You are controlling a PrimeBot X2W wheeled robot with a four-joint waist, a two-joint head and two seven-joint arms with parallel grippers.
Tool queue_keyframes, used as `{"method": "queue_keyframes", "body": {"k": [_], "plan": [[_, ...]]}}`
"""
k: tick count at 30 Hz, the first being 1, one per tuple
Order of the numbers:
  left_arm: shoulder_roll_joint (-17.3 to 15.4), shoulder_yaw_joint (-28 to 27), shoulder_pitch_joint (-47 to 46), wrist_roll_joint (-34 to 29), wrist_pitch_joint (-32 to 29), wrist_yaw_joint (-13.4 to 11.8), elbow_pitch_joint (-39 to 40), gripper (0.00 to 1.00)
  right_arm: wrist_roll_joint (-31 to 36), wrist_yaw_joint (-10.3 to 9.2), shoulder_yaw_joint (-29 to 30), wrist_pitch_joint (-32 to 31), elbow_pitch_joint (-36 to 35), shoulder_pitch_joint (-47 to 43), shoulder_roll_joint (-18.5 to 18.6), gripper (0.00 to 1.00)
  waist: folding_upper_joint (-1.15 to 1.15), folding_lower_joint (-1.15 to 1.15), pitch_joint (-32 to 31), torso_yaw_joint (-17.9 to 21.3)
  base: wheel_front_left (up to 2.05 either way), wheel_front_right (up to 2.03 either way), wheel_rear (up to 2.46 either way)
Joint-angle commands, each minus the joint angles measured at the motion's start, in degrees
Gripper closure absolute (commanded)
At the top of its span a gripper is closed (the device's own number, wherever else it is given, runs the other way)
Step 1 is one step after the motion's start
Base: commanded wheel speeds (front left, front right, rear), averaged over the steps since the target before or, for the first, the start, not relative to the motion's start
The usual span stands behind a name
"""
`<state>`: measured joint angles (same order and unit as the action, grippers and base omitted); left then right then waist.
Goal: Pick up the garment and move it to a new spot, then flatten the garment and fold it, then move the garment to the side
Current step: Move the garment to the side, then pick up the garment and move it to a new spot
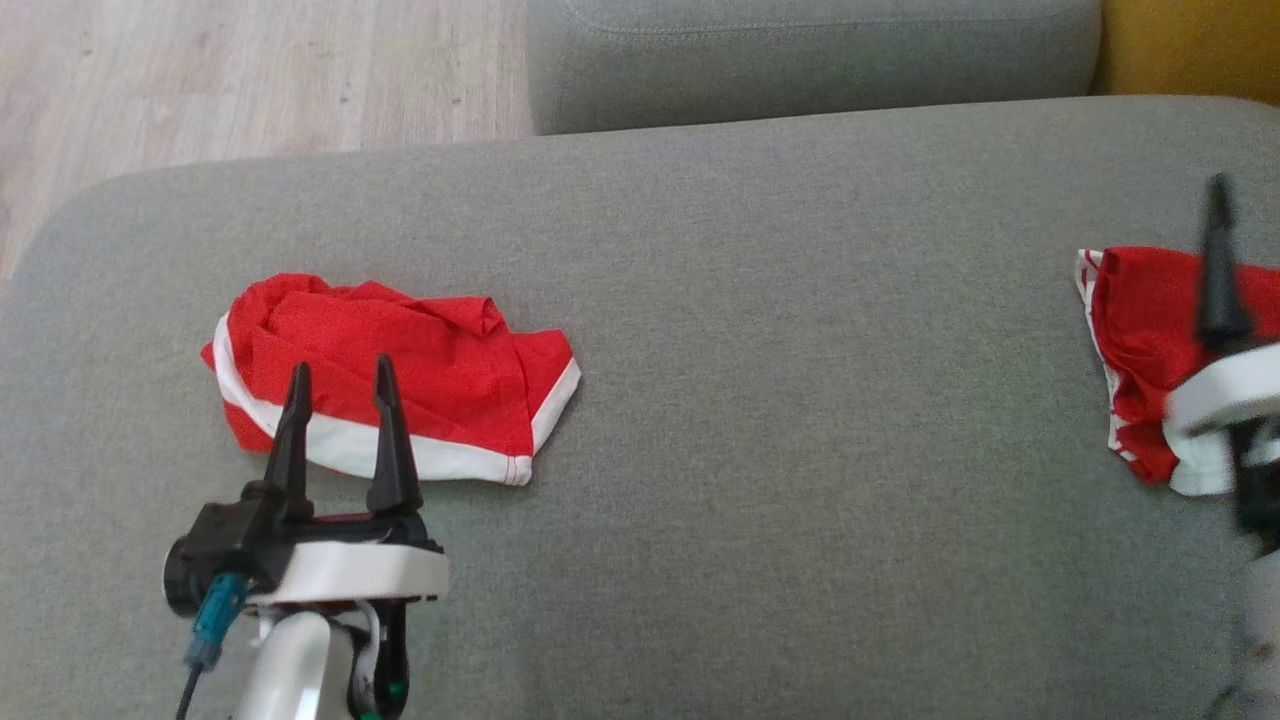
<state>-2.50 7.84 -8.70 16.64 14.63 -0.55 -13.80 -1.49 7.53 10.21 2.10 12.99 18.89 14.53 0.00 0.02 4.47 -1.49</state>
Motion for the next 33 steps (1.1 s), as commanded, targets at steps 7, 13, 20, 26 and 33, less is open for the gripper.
{"method": "queue_keyframes", "body": {"k": [7,13,20,26,33], "plan": [[-0.38,-2.68,0.06,0.45,0.37,0.77,3.27,0.00,-2.26,-0.04,-3.04,5.40,-8.49,-5.00,-10.42,0.00,0.00,-0.02,-0.31,0.23,0.00,0.00,0.00],[-0.38,-2.19,0.91,0.32,0.37,1.03,2.94,0.00,-5.89,-0.04,-6.82,9.75,-6.50,-11.30,-11.60,0.00,0.00,-0.02,-0.31,-0.02,0.00,0.00,0.00],[-0.38,-2.39,1.62,0.43,0.37,1.03,2.73,0.00,-8.44,-0.04,-9.83,12.24,-2.92,-14.60,-11.64,0.00,0.00,-0.02,-0.34,0.35,0.00,0.00,0.00],[-0.38,-2.25,1.06,0.15,0.37,1.20,2.46,0.00,-8.55,-0.04,-10.15,12.69,-1.67,-13.40,-11.64,0.00,0.00,-0.02,-0.30,0.35,0.00,0.00,0.00],[-0.38,-1.96,1.06,0.31,0.37,1.23,2.34,0.00,-9.14,-0.04,-10.55,12.85,-1.17,-13.61,-11.65,0.00,0.00,-0.02,-0.59,-1.23,0.00,0.00,0.00]]}}
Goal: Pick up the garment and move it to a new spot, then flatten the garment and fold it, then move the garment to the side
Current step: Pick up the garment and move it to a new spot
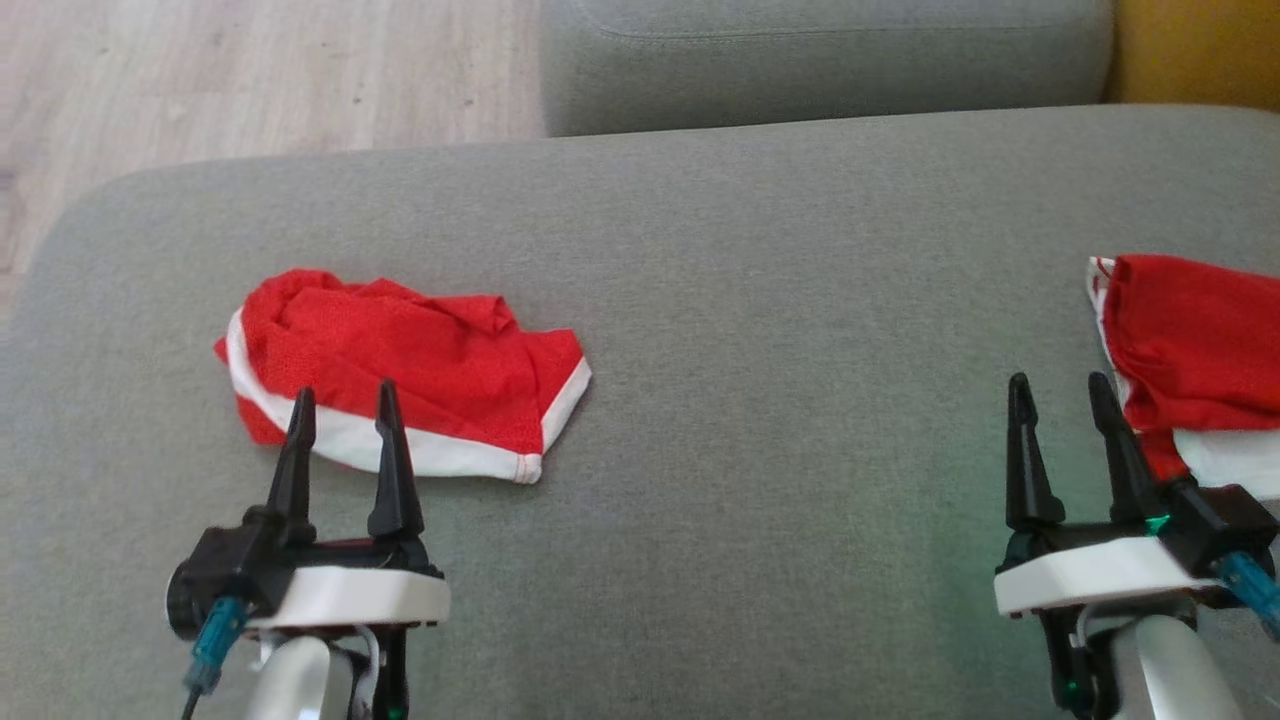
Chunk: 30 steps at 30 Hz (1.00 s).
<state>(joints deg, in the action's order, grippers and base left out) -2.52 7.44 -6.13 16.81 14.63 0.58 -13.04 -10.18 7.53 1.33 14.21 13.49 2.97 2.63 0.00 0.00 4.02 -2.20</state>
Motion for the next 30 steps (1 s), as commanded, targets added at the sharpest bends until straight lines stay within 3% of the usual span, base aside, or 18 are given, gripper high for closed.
{"method": "queue_keyframes", "body": {"k": [1,19,30], "plan": [[-0.36,-1.49,-1.45,0.16,0.37,0.05,1.54,0.00,-0.60,-0.04,-1.85,0.75,-1.66,2.20,0.25,0.00,0.00,0.00,-0.30,-0.99,0.00,0.00,0.00],[-0.36,-2.73,0.73,-0.13,0.37,-0.60,1.92,0.00,-1.38,-0.04,-6.62,0.78,-2.52,0.56,0.25,0.00,0.00,0.00,-2.34,-12.14,0.00,0.00,0.00],[-0.36,-2.23,1.85,0.29,0.37,-0.95,2.15,0.00,-1.61,-0.04,-7.61,0.78,-2.61,0.31,0.25,0.00,0.00,0.00,-2.02,-15.88,0.00,0.00,0.00]]}}
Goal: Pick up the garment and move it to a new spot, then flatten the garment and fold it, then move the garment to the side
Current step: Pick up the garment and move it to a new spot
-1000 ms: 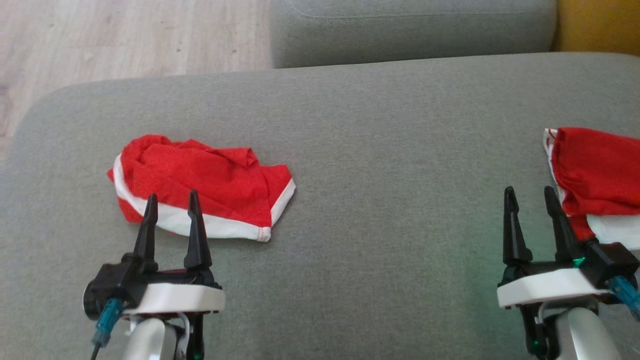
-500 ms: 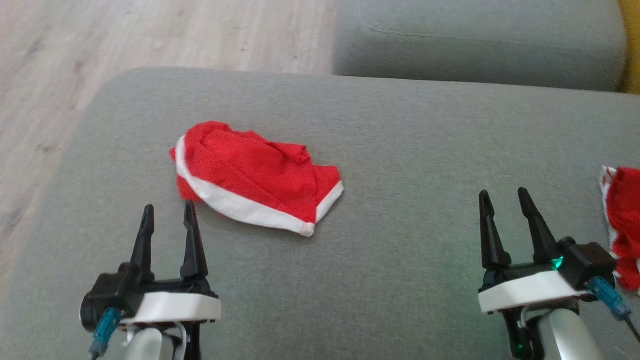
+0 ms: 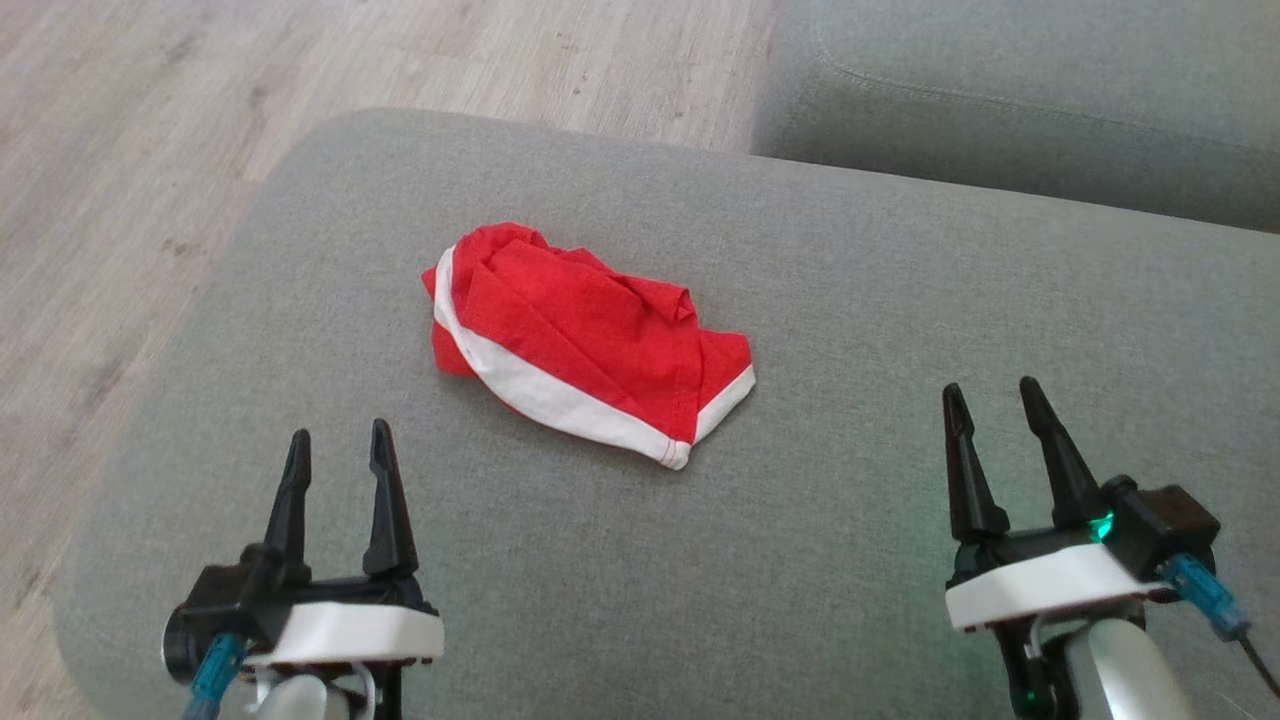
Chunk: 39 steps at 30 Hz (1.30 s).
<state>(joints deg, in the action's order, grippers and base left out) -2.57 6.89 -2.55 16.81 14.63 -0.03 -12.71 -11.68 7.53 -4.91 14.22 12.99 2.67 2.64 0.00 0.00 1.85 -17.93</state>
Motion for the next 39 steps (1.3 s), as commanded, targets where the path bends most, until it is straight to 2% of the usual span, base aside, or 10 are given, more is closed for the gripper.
{"method": "queue_keyframes", "body": {"k": [1,6,12,18,24,28,36,37,38,39], "plan": [[-0.31,-1.69,-1.77,0.32,0.37,-0.36,1.87,0.00,-0.06,-0.04,-1.40,0.77,-2.14,0.65,0.24,0.00,0.00,0.00,0.26,-0.23,0.00,0.00,0.00],[-0.31,-1.66,-2.59,0.04,0.37,-0.05,1.84,0.00,0.18,-0.04,-1.40,0.77,-2.43,1.24,0.24,0.00,0.00,0.00,1.58,0.29,0.00,0.00,0.00],[-2.21,1.82,-10.97,-3.11,0.06,4.21,-3.15,0.00,2.00,-0.04,0.40,0.77,-3.73,2.96,0.24,0.00,0.00,0.00,6.32,2.33,0.00,0.00,0.00],[-6.11,8.40,-22.25,-4.33,-8.80,7.01,-11.78,0.00,3.26,-0.04,1.00,0.77,-3.85,4.91,0.24,0.00,0.00,0.00,10.44,4.67,0.00,0.00,0.00],[-9.48,20.11,-28.17,1.51,-19.65,7.47,-16.63,0.00,3.36,-0.04,0.82,0.77,-3.67,6.59,0.24,0.00,0.00,0.00,13.19,7.19,0.00,0.00,0.00],[-13.45,28.92,-30.44,8.76,-26.62,7.49,-16.73,0.00,3.13,-0.04,1.25,0.77,-3.59,7.31,0.24,0.00,0.00,0.00,14.41,8.70,0.00,0.00,0.00],[-18.26,38.43,-31.98,18.20,-31.98,7.51,-15.16,0.02,2.68,-0.04,1.48,0.77,-3.53,7.88,0.24,0.00,0.00,0.00,15.06,10.46,0.00,0.00,0.00],[-18.56,39.18,-32.13,18.90,-32.16,7.51,-15.14,0.64,2.67,-0.04,1.53,0.77,-3.50,7.93,0.24,0.00,0.00,0.00,14.97,10.59,0.00,0.00,0.00],[-18.78,39.67,-32.23,19.70,-32.02,7.51,-15.08,1.00,2.65,-0.04,1.59,0.77,-3.46,7.95,0.24,0.00,0.00,0.00,14.84,10.68,0.00,0.00,0.00],[-18.88,39.85,-32.34,20.48,-31.57,7.51,-15.01,1.00,2.64,-0.04,1.66,0.77,-3.38,7.93,0.24,0.00,0.00,0.00,14.61,10.76,0.00,0.00,0.00]]}}
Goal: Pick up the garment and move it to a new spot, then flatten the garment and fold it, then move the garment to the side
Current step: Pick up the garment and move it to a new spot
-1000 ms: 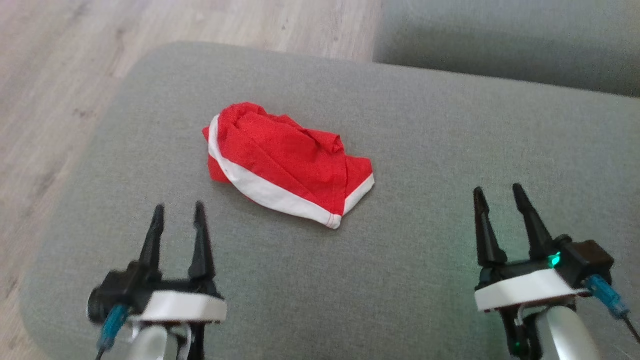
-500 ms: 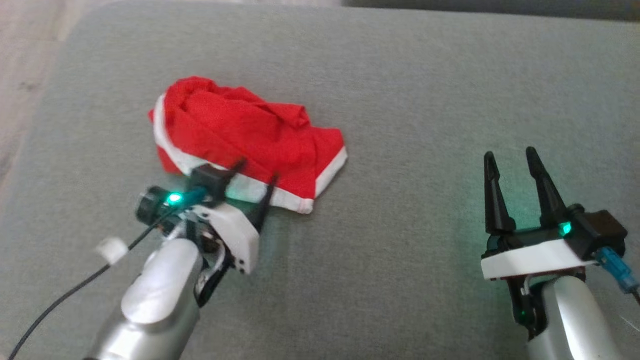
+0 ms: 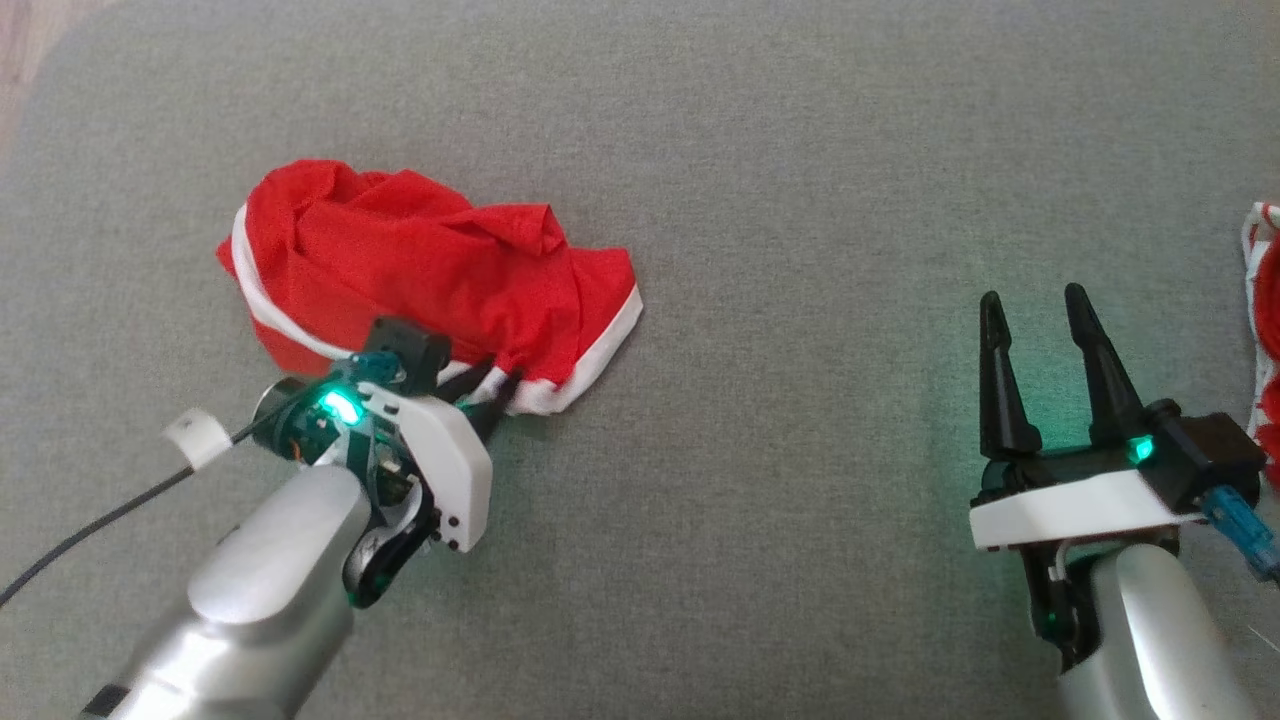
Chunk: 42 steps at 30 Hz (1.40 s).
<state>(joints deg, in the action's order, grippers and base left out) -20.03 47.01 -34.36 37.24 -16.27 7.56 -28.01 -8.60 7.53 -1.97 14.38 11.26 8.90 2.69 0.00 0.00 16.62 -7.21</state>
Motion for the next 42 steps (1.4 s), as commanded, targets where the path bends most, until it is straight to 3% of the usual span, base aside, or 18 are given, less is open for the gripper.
{"method": "queue_keyframes", "body": {"k": [1,8,13,28,33,34,35,36,42], "plan": [[-1.46,-0.46,-0.70,0.66,0.26,-0.08,0.32,1.00,-0.45,-0.04,-1.22,0.62,-1.52,1.64,0.19,0.00,0.00,0.00,-0.47,0.09,0.00,0.00,0.00],[0.21,-4.29,-1.86,1.51,13.99,-0.27,1.66,1.00,-0.88,-0.04,-1.46,0.62,-0.60,1.23,0.19,0.00,0.00,0.00,-3.90,1.14,0.00,0.00,0.00],[3.01,-6.31,-2.08,1.64,20.48,-2.29,3.57,1.00,-1.65,-0.04,-1.61,0.62,-0.39,0.79,0.19,0.00,0.00,0.00,-5.95,2.96,0.00,0.00,0.00],[14.75,-2.13,-5.38,-0.87,22.94,-7.99,1.92,1.00,-3.59,-0.04,-3.01,0.62,-1.03,1.29,0.19,0.00,0.00,0.00,-4.39,12.88,0.00,0.00,0.00],[16.48,-0.04,-7.37,-1.89,24.98,-9.16,-0.70,1.00,-4.28,-0.04,-4.00,0.62,-1.20,1.85,0.19,0.00,0.00,0.00,-3.24,15.73,0.00,0.00,0.00],[16.71,0.60,-7.71,-1.81,25.31,-9.20,-1.40,0.71,-4.47,-0.04,-4.12,0.62,-1.26,1.95,0.19,0.00,0.00,0.00,-3.03,16.28,0.00,0.00,0.00],[16.87,1.23,-8.02,-1.69,25.63,-9.26,-2.14,0.06,-4.62,-0.04,-4.14,0.62,-1.27,2.02,0.19,0.00,0.00,0.00,-2.88,16.77,0.00,0.00,0.00],[16.97,1.91,-8.37,-1.64,25.92,-9.39,-2.87,0.00,-4.74,-0.04,-4.10,0.62,-1.30,2.06,0.19,0.00,0.00,0.00,-2.74,17.15,0.00,0.00,0.00],[17.13,5.58,-9.48,0.08,27.98,-9.75,-4.89,0.00,-5.01,-0.04,-3.48,0.62,-1.64,1.81,0.19,0.00,0.00,0.00,-2.42,17.33,0.00,0.00,0.00]]}}
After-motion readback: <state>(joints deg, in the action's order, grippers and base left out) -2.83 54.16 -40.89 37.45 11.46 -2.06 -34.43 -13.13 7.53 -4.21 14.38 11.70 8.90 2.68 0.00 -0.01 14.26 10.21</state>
